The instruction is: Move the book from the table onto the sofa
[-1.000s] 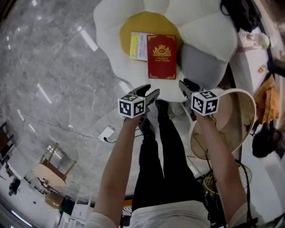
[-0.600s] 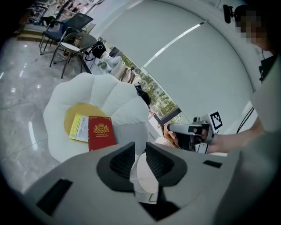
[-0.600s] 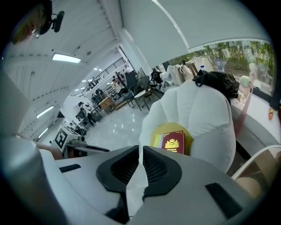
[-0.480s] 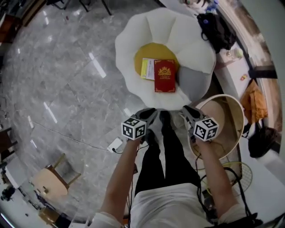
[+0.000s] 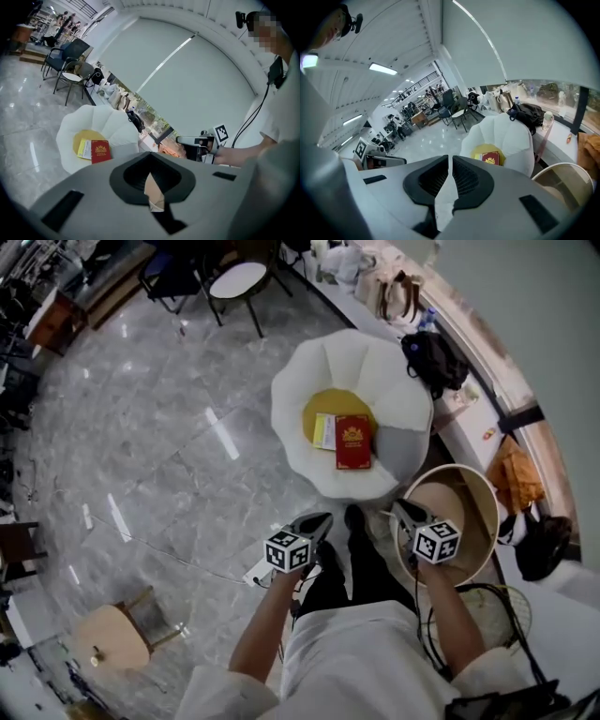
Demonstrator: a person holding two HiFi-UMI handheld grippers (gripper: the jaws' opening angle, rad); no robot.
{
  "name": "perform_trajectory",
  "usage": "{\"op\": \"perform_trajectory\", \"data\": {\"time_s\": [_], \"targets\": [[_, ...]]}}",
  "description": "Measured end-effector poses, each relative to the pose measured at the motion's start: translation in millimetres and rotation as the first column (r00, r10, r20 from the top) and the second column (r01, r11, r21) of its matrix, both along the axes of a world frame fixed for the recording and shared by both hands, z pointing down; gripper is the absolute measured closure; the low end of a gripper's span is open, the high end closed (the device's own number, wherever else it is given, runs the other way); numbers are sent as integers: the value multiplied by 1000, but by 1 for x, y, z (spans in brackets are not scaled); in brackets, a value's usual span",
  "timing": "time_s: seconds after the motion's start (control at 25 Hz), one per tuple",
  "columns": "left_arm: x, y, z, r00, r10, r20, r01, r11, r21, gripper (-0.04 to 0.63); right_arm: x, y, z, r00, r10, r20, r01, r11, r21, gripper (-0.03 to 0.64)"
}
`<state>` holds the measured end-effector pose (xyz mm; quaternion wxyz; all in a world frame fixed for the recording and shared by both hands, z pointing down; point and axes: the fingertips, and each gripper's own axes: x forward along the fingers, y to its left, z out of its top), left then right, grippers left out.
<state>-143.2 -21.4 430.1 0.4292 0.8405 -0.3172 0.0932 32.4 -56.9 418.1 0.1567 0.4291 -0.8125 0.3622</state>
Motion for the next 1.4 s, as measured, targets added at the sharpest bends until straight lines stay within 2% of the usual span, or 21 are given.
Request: {"op": "perform_trajectory", "data": {"time_s": [0.36, 0.64, 0.88, 1.12, 1.4], "targets": [[-14, 42, -88, 999, 17, -27, -16, 998, 64, 594, -3, 60, -77, 998, 22, -58, -18, 997, 71, 566], [-3, 69, -126, 998, 55, -31, -53, 996, 73, 594, 11, 104, -114, 998, 52, -46, -47, 994, 95, 566], [14, 81, -145, 998, 68, 0, -67, 989, 130, 594, 42, 112, -136, 998, 56, -7, -55, 991, 120, 566], [31, 91, -159, 1000, 26, 4, -27, 988, 152, 594, 56, 113, -154, 1000, -6, 19, 3, 988, 157, 568], [41, 94, -168, 1000, 3, 18, -6, 986, 169, 594, 67, 107, -160, 999, -3, 40, -4, 986, 168, 569]]}}
